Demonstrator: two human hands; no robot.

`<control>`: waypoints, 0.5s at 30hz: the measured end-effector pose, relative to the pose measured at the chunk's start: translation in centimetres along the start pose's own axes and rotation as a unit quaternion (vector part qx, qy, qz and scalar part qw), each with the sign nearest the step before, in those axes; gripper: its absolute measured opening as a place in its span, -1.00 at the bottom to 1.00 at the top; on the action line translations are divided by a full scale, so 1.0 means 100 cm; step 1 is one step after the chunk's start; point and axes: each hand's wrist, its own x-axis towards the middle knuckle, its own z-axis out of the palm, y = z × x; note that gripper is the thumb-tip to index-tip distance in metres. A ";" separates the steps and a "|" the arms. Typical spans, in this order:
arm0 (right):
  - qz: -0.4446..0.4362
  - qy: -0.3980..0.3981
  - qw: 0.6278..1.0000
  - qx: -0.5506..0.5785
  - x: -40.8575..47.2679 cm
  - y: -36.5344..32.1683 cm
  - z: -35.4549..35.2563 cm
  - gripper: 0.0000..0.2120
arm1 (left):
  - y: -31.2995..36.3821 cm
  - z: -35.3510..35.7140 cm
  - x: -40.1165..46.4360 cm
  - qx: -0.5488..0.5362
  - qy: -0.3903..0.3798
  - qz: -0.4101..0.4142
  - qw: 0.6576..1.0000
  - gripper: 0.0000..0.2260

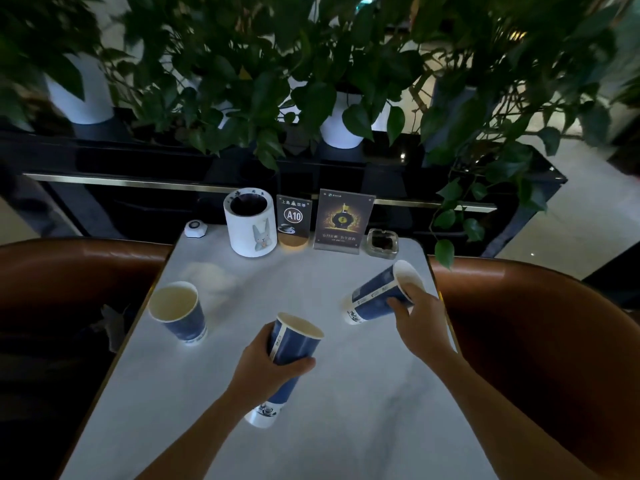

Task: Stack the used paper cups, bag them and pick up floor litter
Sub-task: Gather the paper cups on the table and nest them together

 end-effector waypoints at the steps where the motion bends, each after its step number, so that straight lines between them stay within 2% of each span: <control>1: 0.000 0.002 1.000 0.008 -0.009 -0.007 -0.006 -0.83 | -0.002 -0.002 -0.008 0.009 -0.001 0.006 1.000 -0.51; 5: -0.010 0.020 0.999 0.027 -0.043 -0.026 -0.023 -0.81 | -0.008 -0.010 -0.035 0.035 -0.013 0.021 0.999 -0.40; 11: -0.044 0.036 0.997 0.052 -0.092 -0.047 -0.035 -0.84 | -0.012 -0.019 -0.079 0.057 -0.027 0.046 0.997 -0.36; 15: -0.063 0.002 0.995 0.072 -0.115 -0.055 -0.037 -0.82 | -0.022 -0.022 -0.100 0.067 -0.031 0.037 0.997 -0.32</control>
